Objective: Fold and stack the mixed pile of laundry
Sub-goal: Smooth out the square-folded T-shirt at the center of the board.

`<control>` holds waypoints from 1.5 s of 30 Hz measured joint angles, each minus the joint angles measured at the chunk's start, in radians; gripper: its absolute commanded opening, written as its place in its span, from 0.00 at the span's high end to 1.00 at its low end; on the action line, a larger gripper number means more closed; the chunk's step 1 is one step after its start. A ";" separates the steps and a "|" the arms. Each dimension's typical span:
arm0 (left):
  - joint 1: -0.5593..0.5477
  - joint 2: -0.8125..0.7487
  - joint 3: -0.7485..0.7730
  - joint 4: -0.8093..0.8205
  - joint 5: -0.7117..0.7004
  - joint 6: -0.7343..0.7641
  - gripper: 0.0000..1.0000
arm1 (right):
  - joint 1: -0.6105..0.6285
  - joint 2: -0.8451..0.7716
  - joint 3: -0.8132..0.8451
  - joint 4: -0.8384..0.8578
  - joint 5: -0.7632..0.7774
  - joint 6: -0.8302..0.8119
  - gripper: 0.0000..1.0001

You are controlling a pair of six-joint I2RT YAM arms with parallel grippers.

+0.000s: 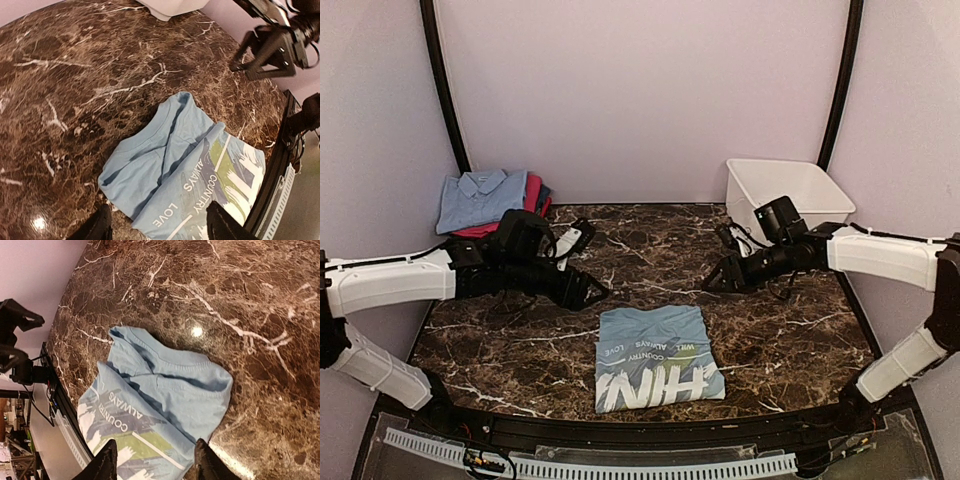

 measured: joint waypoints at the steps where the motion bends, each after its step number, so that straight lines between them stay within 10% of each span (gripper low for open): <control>1: -0.002 0.014 0.017 0.002 0.009 0.052 0.41 | -0.001 0.047 0.046 -0.002 -0.014 -0.024 0.63; 14: -0.046 0.317 0.113 0.059 0.237 0.606 0.69 | 0.019 0.554 0.459 0.000 -0.311 -0.116 0.87; 33: -0.098 0.597 0.250 0.048 0.256 0.774 0.69 | 0.079 0.813 0.542 0.050 -0.397 -0.093 0.89; 45: -0.155 0.631 0.262 0.022 0.219 0.809 0.95 | 0.092 0.826 0.468 0.098 -0.396 -0.096 0.90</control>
